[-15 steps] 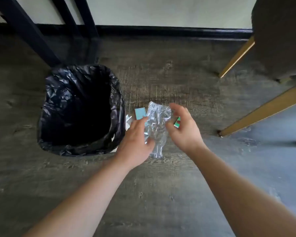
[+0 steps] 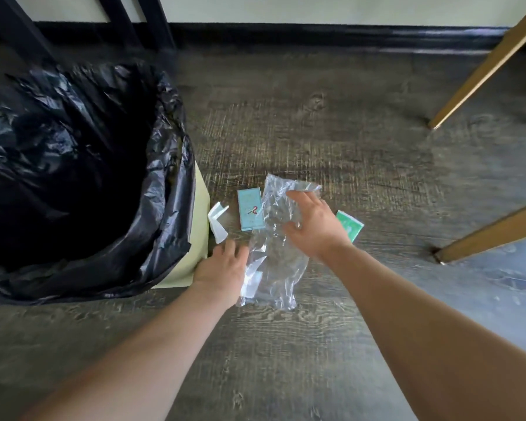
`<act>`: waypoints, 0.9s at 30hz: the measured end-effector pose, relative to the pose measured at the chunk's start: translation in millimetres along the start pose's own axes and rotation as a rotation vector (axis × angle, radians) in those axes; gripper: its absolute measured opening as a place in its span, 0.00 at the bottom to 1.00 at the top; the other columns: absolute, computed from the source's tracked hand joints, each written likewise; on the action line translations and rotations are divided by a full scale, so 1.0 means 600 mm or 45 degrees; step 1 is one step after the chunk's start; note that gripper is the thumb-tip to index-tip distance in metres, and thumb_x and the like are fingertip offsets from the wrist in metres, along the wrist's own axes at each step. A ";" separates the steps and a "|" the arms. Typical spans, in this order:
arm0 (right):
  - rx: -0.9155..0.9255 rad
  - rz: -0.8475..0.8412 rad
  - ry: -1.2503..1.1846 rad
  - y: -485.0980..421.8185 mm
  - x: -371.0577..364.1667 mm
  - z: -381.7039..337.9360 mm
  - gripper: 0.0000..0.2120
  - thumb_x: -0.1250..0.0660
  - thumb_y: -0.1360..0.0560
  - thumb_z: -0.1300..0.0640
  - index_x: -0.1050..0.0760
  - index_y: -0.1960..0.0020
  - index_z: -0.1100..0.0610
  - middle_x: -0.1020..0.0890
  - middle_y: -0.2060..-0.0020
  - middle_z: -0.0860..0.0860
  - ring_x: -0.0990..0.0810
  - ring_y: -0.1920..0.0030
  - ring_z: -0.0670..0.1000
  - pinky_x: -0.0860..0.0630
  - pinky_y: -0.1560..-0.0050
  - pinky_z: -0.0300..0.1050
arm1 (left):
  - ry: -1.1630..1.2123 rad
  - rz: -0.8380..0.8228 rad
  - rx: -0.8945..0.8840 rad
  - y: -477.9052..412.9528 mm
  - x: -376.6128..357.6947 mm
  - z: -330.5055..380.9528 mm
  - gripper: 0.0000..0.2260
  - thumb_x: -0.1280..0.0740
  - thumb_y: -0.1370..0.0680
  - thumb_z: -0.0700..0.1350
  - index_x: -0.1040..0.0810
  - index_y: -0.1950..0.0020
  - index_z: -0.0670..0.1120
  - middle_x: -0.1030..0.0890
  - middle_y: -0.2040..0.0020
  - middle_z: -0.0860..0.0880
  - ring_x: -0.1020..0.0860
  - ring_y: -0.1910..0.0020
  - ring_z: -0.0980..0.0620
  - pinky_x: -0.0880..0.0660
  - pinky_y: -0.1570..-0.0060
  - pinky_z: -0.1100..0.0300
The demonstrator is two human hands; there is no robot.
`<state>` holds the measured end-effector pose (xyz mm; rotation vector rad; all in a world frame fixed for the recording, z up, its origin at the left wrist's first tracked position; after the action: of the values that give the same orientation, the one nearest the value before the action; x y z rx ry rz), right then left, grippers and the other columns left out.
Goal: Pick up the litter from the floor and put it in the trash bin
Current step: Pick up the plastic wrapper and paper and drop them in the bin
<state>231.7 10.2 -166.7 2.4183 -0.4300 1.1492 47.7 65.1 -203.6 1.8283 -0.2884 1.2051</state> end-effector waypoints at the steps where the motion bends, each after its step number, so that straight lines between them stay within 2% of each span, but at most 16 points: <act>1: 0.006 -0.006 0.016 -0.006 -0.005 0.000 0.32 0.34 0.22 0.50 0.38 0.20 0.53 0.30 0.24 0.53 0.34 0.22 0.58 0.34 0.24 0.56 | -0.003 0.031 0.015 -0.003 0.001 -0.002 0.28 0.29 0.24 0.38 0.38 0.29 0.44 0.31 0.30 0.43 0.28 0.32 0.44 0.23 0.51 0.51; 6: 0.059 -0.067 0.134 -0.036 -0.034 -0.004 0.33 0.33 0.23 0.52 0.39 0.20 0.53 0.30 0.24 0.53 0.35 0.23 0.60 0.36 0.23 0.56 | 0.007 0.079 0.009 -0.025 0.021 -0.007 0.19 0.37 0.22 0.32 0.33 0.32 0.43 0.25 0.34 0.43 0.23 0.37 0.42 0.29 0.54 0.49; 9: 0.078 -0.155 0.267 -0.041 -0.056 -0.003 0.36 0.31 0.25 0.47 0.39 0.20 0.51 0.29 0.25 0.50 0.33 0.24 0.59 0.34 0.24 0.58 | -0.009 0.132 0.033 -0.027 0.050 -0.010 0.16 0.41 0.21 0.33 0.31 0.33 0.42 0.21 0.38 0.43 0.19 0.41 0.42 0.30 0.58 0.50; 11: 0.086 -0.207 0.320 -0.039 -0.067 -0.002 0.36 0.31 0.25 0.45 0.39 0.21 0.49 0.30 0.25 0.49 0.33 0.24 0.58 0.36 0.23 0.57 | 0.010 0.214 0.054 -0.017 0.087 -0.007 0.16 0.41 0.20 0.33 0.30 0.33 0.41 0.19 0.40 0.43 0.17 0.45 0.42 0.29 0.61 0.51; 13: 0.087 -0.217 0.364 -0.042 -0.075 0.007 0.35 0.30 0.27 0.44 0.36 0.23 0.48 0.29 0.27 0.48 0.32 0.26 0.56 0.33 0.25 0.56 | 0.092 0.316 0.069 0.002 0.133 0.006 0.16 0.40 0.20 0.32 0.31 0.32 0.41 0.19 0.42 0.42 0.16 0.48 0.42 0.30 0.64 0.52; 15: 0.092 -0.218 0.405 -0.045 -0.087 0.020 0.34 0.35 0.29 0.39 0.34 0.25 0.47 0.28 0.29 0.47 0.31 0.28 0.56 0.30 0.27 0.54 | 0.204 0.439 0.027 0.033 0.186 0.030 0.15 0.38 0.21 0.32 0.31 0.35 0.42 0.20 0.47 0.43 0.18 0.53 0.42 0.33 0.65 0.53; 16: 0.082 -0.212 0.389 -0.049 -0.097 0.030 0.33 0.39 0.30 0.39 0.33 0.26 0.47 0.27 0.30 0.47 0.29 0.28 0.55 0.31 0.27 0.50 | 0.255 0.545 -0.024 0.054 0.215 0.044 0.13 0.37 0.21 0.32 0.30 0.38 0.42 0.22 0.52 0.45 0.20 0.59 0.44 0.34 0.67 0.54; 17: 0.049 -0.185 0.376 -0.048 -0.101 0.039 0.31 0.39 0.28 0.41 0.31 0.27 0.48 0.25 0.31 0.48 0.28 0.28 0.54 0.33 0.28 0.39 | 0.297 0.672 -0.094 0.079 0.247 0.057 0.11 0.37 0.21 0.32 0.30 0.42 0.43 0.25 0.57 0.47 0.24 0.65 0.46 0.37 0.70 0.56; 18: -0.003 -0.136 0.366 -0.045 -0.102 0.043 0.27 0.37 0.26 0.46 0.29 0.28 0.51 0.23 0.32 0.49 0.25 0.29 0.53 0.37 0.33 0.26 | 0.333 0.798 -0.173 0.108 0.279 0.068 0.09 0.36 0.22 0.33 0.31 0.47 0.45 0.28 0.60 0.49 0.29 0.70 0.49 0.40 0.73 0.57; 19: 0.016 -0.113 0.456 -0.047 -0.108 0.045 0.22 0.35 0.23 0.51 0.26 0.30 0.53 0.21 0.33 0.50 0.23 0.31 0.51 0.38 0.39 0.19 | 0.371 0.906 -0.251 0.139 0.313 0.073 0.08 0.36 0.21 0.35 0.32 0.50 0.46 0.29 0.63 0.51 0.32 0.72 0.51 0.42 0.75 0.58; 20: 0.019 -0.090 0.457 -0.048 -0.110 0.043 0.19 0.36 0.22 0.54 0.24 0.32 0.54 0.19 0.34 0.52 0.22 0.32 0.52 0.35 0.41 0.20 | 0.415 1.003 -0.323 0.170 0.345 0.070 0.07 0.36 0.21 0.37 0.32 0.50 0.46 0.29 0.64 0.52 0.33 0.73 0.52 0.42 0.75 0.60; 22: 0.027 -0.073 0.386 -0.046 -0.105 0.034 0.13 0.38 0.21 0.59 0.23 0.37 0.56 0.18 0.39 0.53 0.22 0.34 0.56 0.22 0.40 0.41 | 0.451 1.156 -0.384 0.211 0.400 0.036 0.04 0.36 0.20 0.40 0.30 0.48 0.46 0.27 0.64 0.52 0.30 0.72 0.51 0.37 0.74 0.58; 23: 0.078 -0.024 0.427 -0.048 -0.099 0.026 0.11 0.39 0.20 0.61 0.23 0.40 0.56 0.18 0.41 0.53 0.22 0.35 0.56 0.20 0.44 0.48 | 0.453 1.212 -0.357 0.221 0.418 0.008 0.05 0.35 0.20 0.40 0.28 0.47 0.46 0.26 0.63 0.52 0.28 0.71 0.50 0.33 0.72 0.58; 25: 0.091 0.013 0.382 -0.051 -0.079 0.013 0.06 0.40 0.18 0.60 0.24 0.46 0.56 0.18 0.50 0.52 0.18 0.45 0.55 0.20 0.54 0.46 | 0.499 1.265 -0.213 0.229 0.436 -0.067 0.06 0.32 0.21 0.40 0.25 0.45 0.47 0.23 0.61 0.53 0.28 0.67 0.55 0.30 0.65 0.64; 27: 0.053 0.107 0.287 -0.059 -0.035 -0.007 0.07 0.41 0.18 0.59 0.24 0.51 0.55 0.19 0.57 0.52 0.19 0.59 0.54 0.24 0.63 0.44 | 0.608 1.259 -0.009 0.234 0.432 -0.150 0.07 0.33 0.22 0.42 0.24 0.46 0.51 0.21 0.60 0.54 0.27 0.65 0.57 0.32 0.63 0.69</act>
<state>231.6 44.6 -189.3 2.2889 -0.4427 1.4618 35.6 124.0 98.9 1.3075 -0.9772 2.2408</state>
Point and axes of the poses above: each hand's wrist, its own y-axis away from the middle knuckle, its own x-axis out of the back of the hand, z = x × y, the point moved 5 cm from there along -y, towards the middle knuckle
